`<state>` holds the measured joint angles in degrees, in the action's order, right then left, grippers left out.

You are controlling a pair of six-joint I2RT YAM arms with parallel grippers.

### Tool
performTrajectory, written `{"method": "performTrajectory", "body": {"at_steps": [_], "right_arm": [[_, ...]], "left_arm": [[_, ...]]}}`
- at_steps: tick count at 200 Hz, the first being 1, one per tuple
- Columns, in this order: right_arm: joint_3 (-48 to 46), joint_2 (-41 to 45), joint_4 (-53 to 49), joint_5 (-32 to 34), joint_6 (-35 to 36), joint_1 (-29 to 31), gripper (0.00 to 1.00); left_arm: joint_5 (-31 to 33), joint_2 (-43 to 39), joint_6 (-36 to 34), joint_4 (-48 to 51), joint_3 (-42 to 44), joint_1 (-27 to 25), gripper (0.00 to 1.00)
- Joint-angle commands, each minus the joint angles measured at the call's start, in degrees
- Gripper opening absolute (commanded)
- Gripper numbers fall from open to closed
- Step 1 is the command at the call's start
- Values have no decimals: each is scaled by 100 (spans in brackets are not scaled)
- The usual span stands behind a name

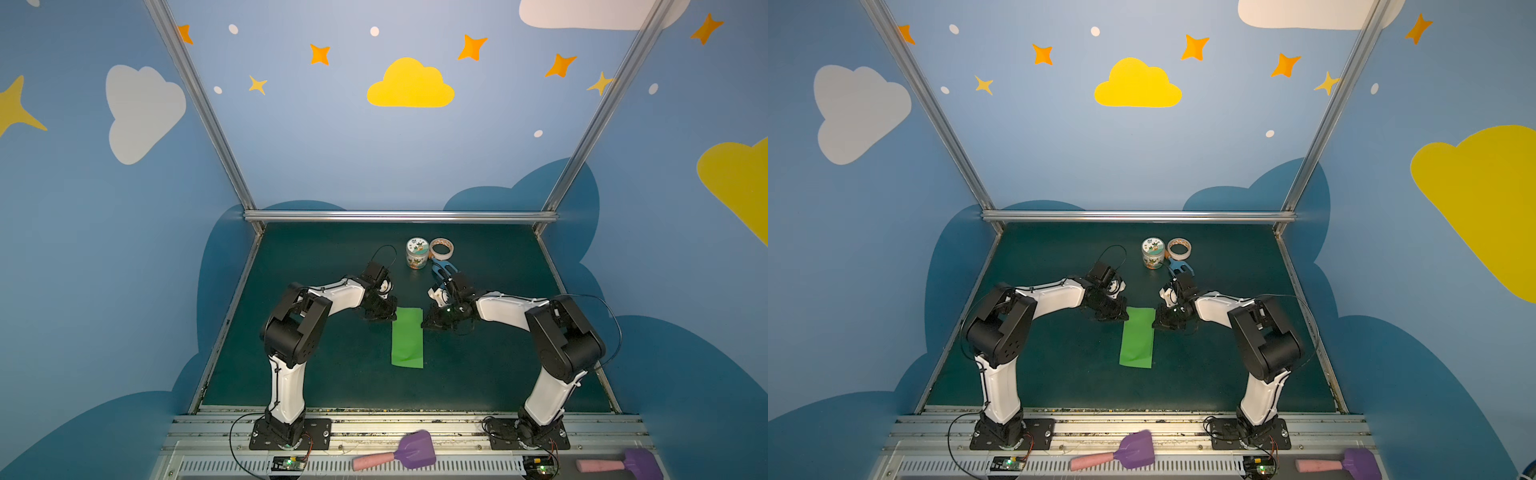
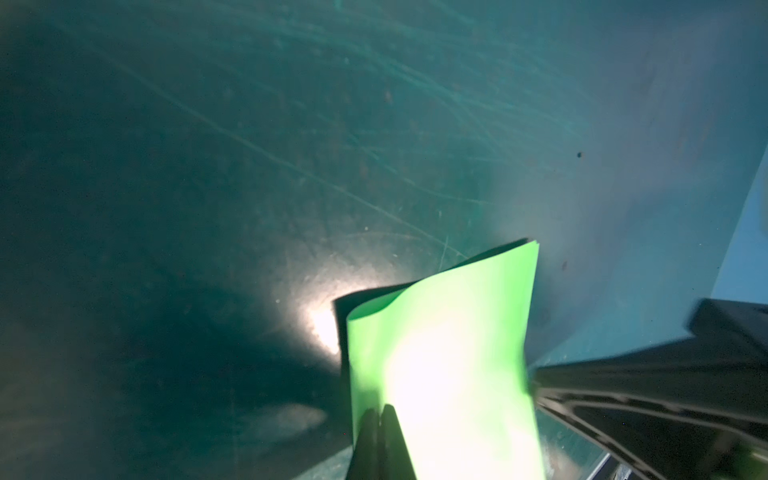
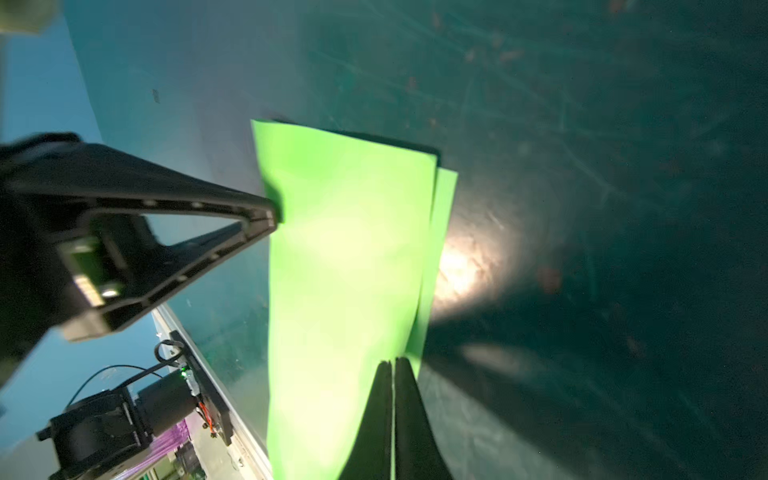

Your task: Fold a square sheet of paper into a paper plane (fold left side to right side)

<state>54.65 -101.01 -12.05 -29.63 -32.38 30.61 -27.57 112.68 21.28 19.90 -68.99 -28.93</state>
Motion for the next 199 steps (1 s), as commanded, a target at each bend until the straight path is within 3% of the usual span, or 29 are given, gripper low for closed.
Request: {"method": "performTrajectory", "body": {"at_steps": [1, 40, 87, 152, 199], "right_arm": [[125, 364, 68, -27, -432, 179, 0], [46, 307, 765, -90, -1091, 652, 0], [5, 266, 1091, 325, -1426, 1098, 0], [-34, 1424, 579, 935, -1394, 1183, 0], [-218, 1164, 992, 868, -1632, 1230, 0]], "left_arm": [[160, 70, -59, 57, 145, -9, 4], [152, 96, -54, 52, 140, -16, 4], [147, 109, -83, 96, 105, -16, 4], [139, 147, -115, 145, 74, -25, 4], [143, 165, -119, 142, 79, -25, 4]]}}
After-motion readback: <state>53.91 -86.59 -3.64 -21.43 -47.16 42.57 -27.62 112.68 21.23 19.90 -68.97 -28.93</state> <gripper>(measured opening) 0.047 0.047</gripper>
